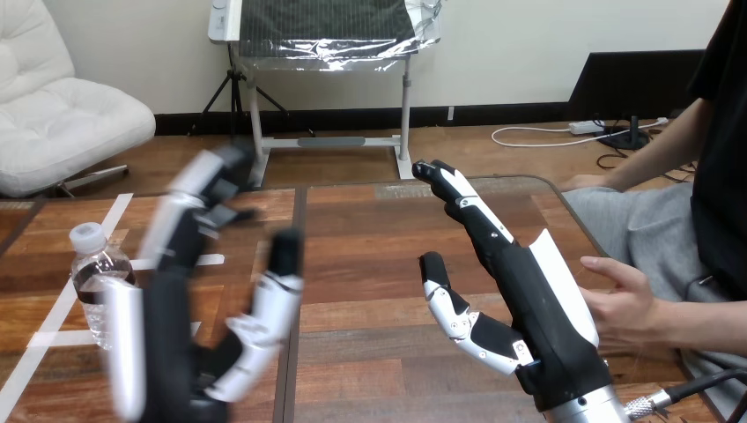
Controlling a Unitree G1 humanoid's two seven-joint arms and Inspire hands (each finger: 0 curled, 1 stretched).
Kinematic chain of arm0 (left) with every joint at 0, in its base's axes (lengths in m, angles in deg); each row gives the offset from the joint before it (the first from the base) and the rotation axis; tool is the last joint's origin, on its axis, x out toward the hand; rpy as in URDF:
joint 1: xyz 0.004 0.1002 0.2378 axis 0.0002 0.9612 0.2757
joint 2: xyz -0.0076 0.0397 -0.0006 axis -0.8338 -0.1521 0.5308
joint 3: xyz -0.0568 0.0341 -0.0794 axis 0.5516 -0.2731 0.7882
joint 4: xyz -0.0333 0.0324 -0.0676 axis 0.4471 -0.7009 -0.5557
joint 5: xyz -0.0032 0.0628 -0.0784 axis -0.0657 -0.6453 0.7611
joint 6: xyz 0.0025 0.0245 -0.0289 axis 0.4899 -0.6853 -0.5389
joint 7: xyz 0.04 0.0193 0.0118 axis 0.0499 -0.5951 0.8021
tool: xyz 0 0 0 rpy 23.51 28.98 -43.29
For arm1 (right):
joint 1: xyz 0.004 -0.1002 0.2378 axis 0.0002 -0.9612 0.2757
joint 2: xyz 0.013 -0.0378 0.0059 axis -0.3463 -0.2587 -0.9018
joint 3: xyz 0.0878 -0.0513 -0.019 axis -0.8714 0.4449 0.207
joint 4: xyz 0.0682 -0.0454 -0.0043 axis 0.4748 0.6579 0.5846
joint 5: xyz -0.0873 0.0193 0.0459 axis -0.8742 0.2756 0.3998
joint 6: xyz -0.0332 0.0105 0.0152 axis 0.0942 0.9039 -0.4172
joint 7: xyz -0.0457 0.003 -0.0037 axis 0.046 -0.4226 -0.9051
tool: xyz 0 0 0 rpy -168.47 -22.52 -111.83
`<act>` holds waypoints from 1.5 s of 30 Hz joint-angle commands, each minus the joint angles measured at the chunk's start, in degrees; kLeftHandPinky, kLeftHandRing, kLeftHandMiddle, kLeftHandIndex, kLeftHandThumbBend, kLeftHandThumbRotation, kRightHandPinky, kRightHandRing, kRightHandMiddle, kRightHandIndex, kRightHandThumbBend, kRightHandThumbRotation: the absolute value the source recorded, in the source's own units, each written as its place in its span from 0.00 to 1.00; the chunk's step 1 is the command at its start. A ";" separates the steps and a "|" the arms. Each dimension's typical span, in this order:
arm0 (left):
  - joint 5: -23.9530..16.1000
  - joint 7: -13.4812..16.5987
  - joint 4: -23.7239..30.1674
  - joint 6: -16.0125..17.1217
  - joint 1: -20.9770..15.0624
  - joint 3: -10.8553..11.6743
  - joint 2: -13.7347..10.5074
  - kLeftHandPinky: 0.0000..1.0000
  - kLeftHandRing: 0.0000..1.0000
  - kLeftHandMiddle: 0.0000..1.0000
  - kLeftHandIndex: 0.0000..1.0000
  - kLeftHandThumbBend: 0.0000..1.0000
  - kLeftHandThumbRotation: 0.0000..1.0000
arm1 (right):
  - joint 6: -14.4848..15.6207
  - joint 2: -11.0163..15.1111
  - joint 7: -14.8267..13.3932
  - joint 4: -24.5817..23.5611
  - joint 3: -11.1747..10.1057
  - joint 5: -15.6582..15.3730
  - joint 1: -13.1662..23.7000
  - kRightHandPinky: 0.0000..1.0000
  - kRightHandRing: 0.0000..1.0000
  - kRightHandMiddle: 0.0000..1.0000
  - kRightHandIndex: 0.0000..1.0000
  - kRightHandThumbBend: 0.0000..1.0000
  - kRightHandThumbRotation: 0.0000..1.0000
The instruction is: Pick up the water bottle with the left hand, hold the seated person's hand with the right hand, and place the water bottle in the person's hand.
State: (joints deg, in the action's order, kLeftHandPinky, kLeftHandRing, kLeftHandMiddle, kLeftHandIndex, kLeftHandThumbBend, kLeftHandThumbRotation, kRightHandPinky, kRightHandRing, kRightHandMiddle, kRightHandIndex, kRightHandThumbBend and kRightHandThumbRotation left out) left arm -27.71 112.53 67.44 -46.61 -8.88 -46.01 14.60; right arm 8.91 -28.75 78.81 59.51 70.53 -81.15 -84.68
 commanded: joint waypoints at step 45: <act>-3.91 7.72 -1.86 -15.91 -6.58 23.79 -0.79 1.00 1.00 0.99 0.97 0.80 0.40 | 0.11 -1.34 -0.73 -1.02 -0.23 -0.30 3.62 0.96 0.96 0.99 0.93 0.00 0.00</act>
State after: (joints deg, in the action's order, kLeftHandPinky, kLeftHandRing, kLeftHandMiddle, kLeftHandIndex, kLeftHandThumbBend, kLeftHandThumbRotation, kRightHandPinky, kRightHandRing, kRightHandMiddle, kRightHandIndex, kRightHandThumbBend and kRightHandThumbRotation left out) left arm -33.11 122.13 68.42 -60.67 -11.62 -23.84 14.02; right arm 8.93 -28.89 78.80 59.51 70.57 -81.46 -84.68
